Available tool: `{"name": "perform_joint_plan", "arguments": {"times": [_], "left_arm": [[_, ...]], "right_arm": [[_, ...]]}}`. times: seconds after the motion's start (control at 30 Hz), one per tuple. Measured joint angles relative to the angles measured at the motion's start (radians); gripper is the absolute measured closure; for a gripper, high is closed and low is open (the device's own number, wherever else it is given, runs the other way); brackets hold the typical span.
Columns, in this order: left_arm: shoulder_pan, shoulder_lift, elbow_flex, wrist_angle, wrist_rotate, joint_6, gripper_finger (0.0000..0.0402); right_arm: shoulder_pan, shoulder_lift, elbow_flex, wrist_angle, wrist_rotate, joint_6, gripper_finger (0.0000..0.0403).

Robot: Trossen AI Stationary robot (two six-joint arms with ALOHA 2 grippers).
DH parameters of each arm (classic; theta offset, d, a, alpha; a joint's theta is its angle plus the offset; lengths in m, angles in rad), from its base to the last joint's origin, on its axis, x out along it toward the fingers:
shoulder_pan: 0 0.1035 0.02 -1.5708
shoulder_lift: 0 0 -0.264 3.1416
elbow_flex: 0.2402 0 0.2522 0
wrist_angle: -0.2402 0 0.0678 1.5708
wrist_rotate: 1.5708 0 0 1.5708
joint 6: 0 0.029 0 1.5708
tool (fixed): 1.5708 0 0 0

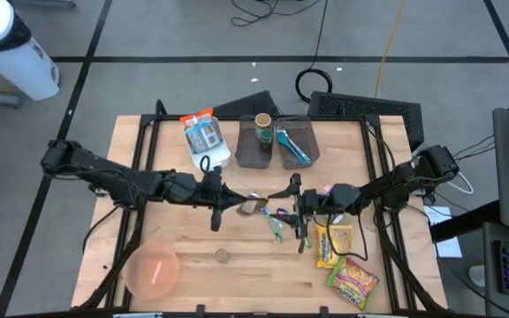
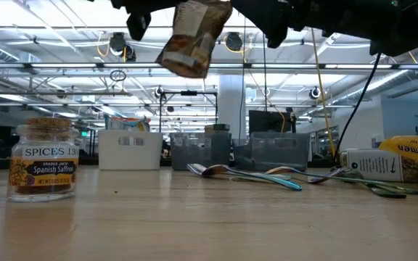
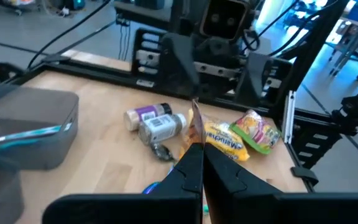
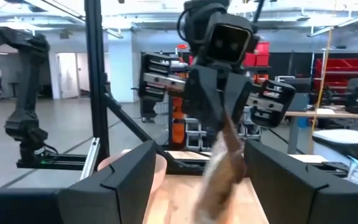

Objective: Pick & Place Food Item
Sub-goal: Put the orange seasoning pack into the left black bin

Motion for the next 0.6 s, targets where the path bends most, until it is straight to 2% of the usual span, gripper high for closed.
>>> {"name": "perform_joint_plan", "arguments": {"times": [0.47,0.6], "left_arm": [[0.000,0.022,0.000,0.093,0.013,0.067,0.0401],[0.000,0.022,0.000,0.112,0.013,0.083,0.0401]], "right_arm": [[-0.018,0.000,0.000,-0.007,0.027,0.010,0.0166],[-0.018,0.000,0.000,-0.018,0.027,0.010,0.0180]]}}
